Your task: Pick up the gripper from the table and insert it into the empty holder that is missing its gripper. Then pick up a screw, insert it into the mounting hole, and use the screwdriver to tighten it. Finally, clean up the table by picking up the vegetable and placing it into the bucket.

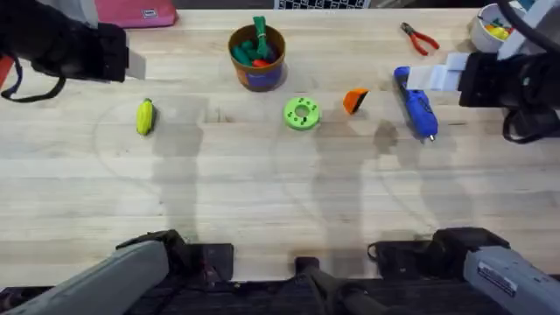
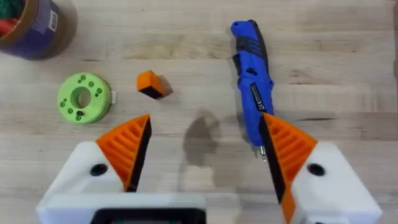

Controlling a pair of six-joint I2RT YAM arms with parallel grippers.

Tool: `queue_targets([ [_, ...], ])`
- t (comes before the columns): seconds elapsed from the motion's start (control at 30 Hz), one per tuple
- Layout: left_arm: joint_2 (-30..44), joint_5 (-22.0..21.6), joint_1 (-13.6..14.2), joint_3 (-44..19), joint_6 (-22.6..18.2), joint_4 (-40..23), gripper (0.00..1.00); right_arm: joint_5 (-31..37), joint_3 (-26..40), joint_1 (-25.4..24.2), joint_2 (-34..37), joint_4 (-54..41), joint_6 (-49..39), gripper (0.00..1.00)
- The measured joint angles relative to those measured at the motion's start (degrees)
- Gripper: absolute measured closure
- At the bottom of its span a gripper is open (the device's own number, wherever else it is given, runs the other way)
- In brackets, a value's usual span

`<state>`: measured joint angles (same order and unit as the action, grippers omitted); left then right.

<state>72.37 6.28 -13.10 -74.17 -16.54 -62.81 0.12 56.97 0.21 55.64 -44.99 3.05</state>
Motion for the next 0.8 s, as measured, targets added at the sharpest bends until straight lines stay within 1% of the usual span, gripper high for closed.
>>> queue_targets([
  [0.07,-0.02,0.39,0.12,0.0,0.34,-1.19,0.994,0.0,0.0,0.0,0.0,0.0,0.0,0.008],
  [0.1,-0.02,0.41,0.26,0.0,0.35,-1.42,0.904,0.0,0.0,0.0,0.0,-0.02,0.0,0.008],
  [0.13,-0.02,0.58,0.52,0.0,0.53,-1.35,0.729,-0.02,0.0,0.0,-0.01,0.0,0.0,0.008],
  [0.2,-0.02,0.73,0.92,0.0,0.57,-0.94,0.444,-0.02,0.0,0.0,0.0,0.0,0.0,0.007],
  [0.23,-0.02,1.0,1.1,0.0,0.61,-0.69,0.264,0.0,0.0,0.0,0.0,0.0,0.0,0.007],
  [0.27,-0.01,1.3,1.19,0.0,0.77,-0.63,0.104,-0.01,0.0,0.0,0.0,-0.01,0.0,0.007],
  [0.3,-0.02,1.71,1.18,0.0,1.1,-0.69,0.181,-0.02,0.0,0.0,0.0,0.0,0.0,0.007],
  [0.43,-0.02,2.21,1.18,0.0,0.68,-1.13,0.827,0.0,0.0,0.0,0.0,0.0,0.0,0.008],
  [0.47,-0.02,2.4,1.18,0.0,0.54,-1.47,0.948,-0.02,0.0,0.0,0.0,-0.01,0.0,0.007],
  [0.5,-0.02,2.66,1.18,0.0,0.5,-2.05,0.988,-0.01,0.0,0.0,0.0,-0.02,0.0,0.007],
  [0.53,-0.01,2.82,1.18,0.0,0.55,-2.61,0.995,0.0,0.0,0.0,0.0,-0.02,0.0,0.008],
  [0.67,-0.42,3.02,1.6,0.0,1.2,-3.12,0.997,-0.02,0.0,0.0,0.0,-0.11,0.02,0.007],
  [0.77,-2.04,3.13,1.81,0.0,1.71,-3.23,0.989,-0.02,0.0,0.0,0.0,-0.44,0.0,0.008],
  [0.8,-2.96,3.18,1.84,0.0,1.85,-3.61,0.86,-0.01,0.0,0.0,0.0,-0.46,0.0,0.008],
])
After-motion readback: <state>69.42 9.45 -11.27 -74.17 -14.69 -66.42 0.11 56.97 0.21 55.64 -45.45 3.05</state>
